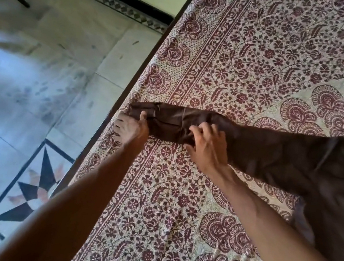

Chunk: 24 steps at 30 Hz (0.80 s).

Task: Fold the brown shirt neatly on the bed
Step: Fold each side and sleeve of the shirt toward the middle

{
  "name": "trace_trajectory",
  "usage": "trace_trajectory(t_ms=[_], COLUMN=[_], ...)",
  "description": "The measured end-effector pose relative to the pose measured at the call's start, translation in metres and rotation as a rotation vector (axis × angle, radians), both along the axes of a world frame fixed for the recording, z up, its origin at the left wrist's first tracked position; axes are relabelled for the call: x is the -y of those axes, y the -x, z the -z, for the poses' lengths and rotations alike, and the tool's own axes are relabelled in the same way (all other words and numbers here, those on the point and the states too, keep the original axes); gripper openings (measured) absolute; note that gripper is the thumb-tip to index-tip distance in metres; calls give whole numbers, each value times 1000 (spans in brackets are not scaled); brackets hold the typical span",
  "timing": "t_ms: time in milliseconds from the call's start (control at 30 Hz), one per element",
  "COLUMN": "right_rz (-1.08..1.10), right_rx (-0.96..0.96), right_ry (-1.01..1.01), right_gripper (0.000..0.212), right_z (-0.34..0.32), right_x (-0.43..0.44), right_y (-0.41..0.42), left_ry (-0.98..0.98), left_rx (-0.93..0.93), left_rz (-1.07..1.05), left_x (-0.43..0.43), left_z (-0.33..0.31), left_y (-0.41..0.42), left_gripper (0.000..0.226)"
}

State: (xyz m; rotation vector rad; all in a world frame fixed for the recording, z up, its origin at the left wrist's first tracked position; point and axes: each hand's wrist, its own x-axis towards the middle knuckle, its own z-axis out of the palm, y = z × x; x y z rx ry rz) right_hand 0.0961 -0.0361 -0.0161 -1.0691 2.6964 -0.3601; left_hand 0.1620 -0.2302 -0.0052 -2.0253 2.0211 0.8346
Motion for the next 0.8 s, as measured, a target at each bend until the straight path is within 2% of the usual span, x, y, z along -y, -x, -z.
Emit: trace_trajectory(t_ms=[67,167,267,333,467,533,600,733,800], right_rz=[-13,11,1,21,150,251,369,569,647], right_rx=[-5,27,108,137,41,12,6,-14,-38], right_ry=[-108,-81,33,27,-31,-74,-119,-188,-189], right_gripper=[46,32,41,52,54,55,56,57,57], right_z=[3,1,-1,1,7,10,14,20,23], right_x=[8,17,21,17,-8,-26,-48,-98,-126], right_y=[-2,2,5,4,0,1,2,7,15], left_ry=[-46,-23,126,172,250,359,444,323,278], left_rx=[-78,-281,-155,-41,77,35,-81,-287,-319], left_rz=[70,129,336,474,538,514,587,1039,1257], left_x=[10,30,50,60,60,39,5,-86,-126], left_z=[7,-1,-12,-9,-2,-8,-14,-1,11], left_y=[-7,-7,0,1,0,2,6,15,17], left_gripper=[58,47,49,45,44,46,47,49,57])
